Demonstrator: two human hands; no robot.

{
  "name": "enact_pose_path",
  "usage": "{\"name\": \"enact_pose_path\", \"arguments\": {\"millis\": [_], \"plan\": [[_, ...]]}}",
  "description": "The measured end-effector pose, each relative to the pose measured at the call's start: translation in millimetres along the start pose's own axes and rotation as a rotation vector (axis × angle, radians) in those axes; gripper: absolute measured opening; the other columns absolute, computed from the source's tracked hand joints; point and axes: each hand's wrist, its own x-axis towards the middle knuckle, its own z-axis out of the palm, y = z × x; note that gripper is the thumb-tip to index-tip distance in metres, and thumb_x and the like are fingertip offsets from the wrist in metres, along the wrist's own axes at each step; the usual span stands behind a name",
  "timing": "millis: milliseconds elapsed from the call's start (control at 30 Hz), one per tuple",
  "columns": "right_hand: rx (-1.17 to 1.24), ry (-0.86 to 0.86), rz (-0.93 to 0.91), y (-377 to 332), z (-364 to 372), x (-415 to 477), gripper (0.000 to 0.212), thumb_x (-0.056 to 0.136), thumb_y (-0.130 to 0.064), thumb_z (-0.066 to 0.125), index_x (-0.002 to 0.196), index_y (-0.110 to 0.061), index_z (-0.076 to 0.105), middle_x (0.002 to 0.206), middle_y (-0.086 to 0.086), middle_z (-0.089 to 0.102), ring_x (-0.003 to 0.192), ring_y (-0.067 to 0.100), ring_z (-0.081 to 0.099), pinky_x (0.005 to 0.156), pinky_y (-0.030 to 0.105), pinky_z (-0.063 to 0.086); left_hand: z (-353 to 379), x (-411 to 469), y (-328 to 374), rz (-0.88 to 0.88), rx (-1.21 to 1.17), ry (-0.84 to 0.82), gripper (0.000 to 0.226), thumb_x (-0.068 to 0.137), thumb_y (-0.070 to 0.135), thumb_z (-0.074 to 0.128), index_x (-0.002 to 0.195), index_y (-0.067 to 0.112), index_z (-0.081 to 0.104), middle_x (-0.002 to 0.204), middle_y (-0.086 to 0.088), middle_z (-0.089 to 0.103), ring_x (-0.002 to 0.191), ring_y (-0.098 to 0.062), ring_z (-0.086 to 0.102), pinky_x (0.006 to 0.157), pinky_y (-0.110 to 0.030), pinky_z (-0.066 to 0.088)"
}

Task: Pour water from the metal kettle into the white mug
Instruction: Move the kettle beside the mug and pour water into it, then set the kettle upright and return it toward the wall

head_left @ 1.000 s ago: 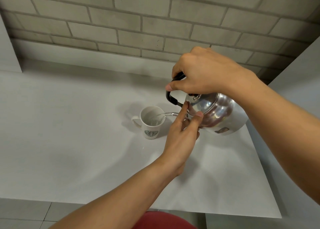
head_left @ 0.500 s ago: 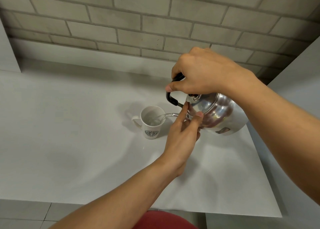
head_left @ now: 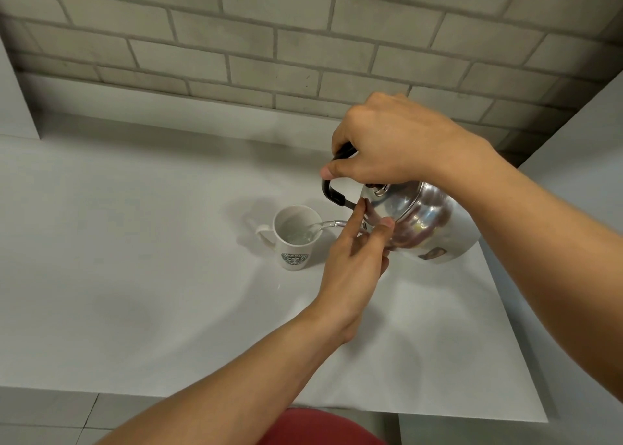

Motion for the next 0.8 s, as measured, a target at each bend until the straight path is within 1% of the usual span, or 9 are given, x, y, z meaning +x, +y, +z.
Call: {"name": "enact_pose_path", "arguments": {"millis": [233,367,500,567,600,667,700,733,800], "plan": [[0.011,0.041,0.027,1,4,-4,0.043,0.09,-0.063,0.066,0.085,-0.022,0.079,0.067,-0.002,0.064,0.075,0.029,0.062,0.059,0.034,0.042,-3,0,-3,0.015,0.097,0.025,0.049,0.084,0.056,0.069,0.126,0.073,0.051,0.087,0.029,0.071,0.109,-0.014,0.073,0.104,-0.038,0.057],[0.073,0.085,0.042,9,9,-13,0.045,0.091,-0.065,0.064,0.091,-0.024,0.081,0.068,-0.005,0.066,0.07,0.022,0.06,0.06,0.035,0.046,-12,-2,1,-0.012,0.183,0.012,0.051,0.078,0.066,0.069,0.116,0.088,0.042,0.136,0.018,0.069,0.13,-0.007,0.063,0.115,-0.041,0.046],[0.165,0.178,0.078,22,18,-31,0.049,0.09,-0.068,0.06,0.099,-0.024,0.082,0.07,-0.002,0.073,0.065,0.015,0.06,0.062,0.036,0.048,-20,-3,1,-0.014,0.267,-0.04,0.06,0.078,0.069,0.067,0.126,0.083,0.035,0.153,0.01,0.057,0.143,-0.007,0.05,0.121,-0.047,0.038],[0.198,0.239,0.088,28,25,-41,0.05,0.091,-0.067,0.06,0.099,-0.024,0.082,0.069,-0.002,0.073,0.063,0.014,0.061,0.062,0.033,0.048,-23,-3,2,0.004,0.318,-0.056,0.065,0.082,0.065,0.067,0.136,0.08,0.033,0.153,0.018,0.055,0.143,-0.002,0.048,0.12,-0.043,0.04],[0.224,0.272,0.101,31,29,-46,0.047,0.092,-0.065,0.062,0.097,-0.023,0.082,0.066,-0.007,0.071,0.061,0.01,0.06,0.06,0.03,0.046,-25,-3,2,0.018,0.343,-0.061,0.066,0.086,0.061,0.067,0.14,0.077,0.033,0.149,0.029,0.055,0.139,0.006,0.049,0.117,-0.036,0.042],[0.289,0.341,0.149,36,37,-56,0.04,0.092,-0.062,0.066,0.093,-0.025,0.082,0.061,-0.017,0.064,0.061,0.002,0.06,0.058,0.02,0.04,-29,-3,3,0.054,0.389,-0.091,0.067,0.092,0.052,0.068,0.146,0.071,0.033,0.124,0.055,0.054,0.113,0.032,0.051,0.098,-0.012,0.042],[0.321,0.373,0.171,39,40,-61,0.039,0.091,-0.062,0.066,0.093,-0.027,0.082,0.062,-0.02,0.064,0.064,0.0,0.062,0.058,0.019,0.041,-30,-4,4,0.062,0.412,-0.105,0.069,0.094,0.047,0.068,0.149,0.067,0.032,0.114,0.061,0.052,0.102,0.038,0.05,0.089,-0.006,0.039],[0.354,0.403,0.189,42,44,-66,0.038,0.091,-0.063,0.066,0.092,-0.028,0.081,0.064,-0.019,0.067,0.068,0.001,0.063,0.06,0.02,0.044,-31,-4,6,0.067,0.432,-0.115,0.07,0.095,0.043,0.068,0.151,0.065,0.032,0.116,0.06,0.052,0.102,0.038,0.05,0.088,-0.006,0.039],[0.411,0.469,0.22,48,52,-75,0.038,0.09,-0.064,0.066,0.093,-0.029,0.082,0.073,-0.014,0.074,0.072,0.007,0.067,0.065,0.029,0.053,-32,-8,8,0.094,0.468,-0.133,0.069,0.098,0.04,0.069,0.152,0.063,0.033,0.143,0.042,0.052,0.124,0.019,0.055,0.102,-0.014,0.042]]}}
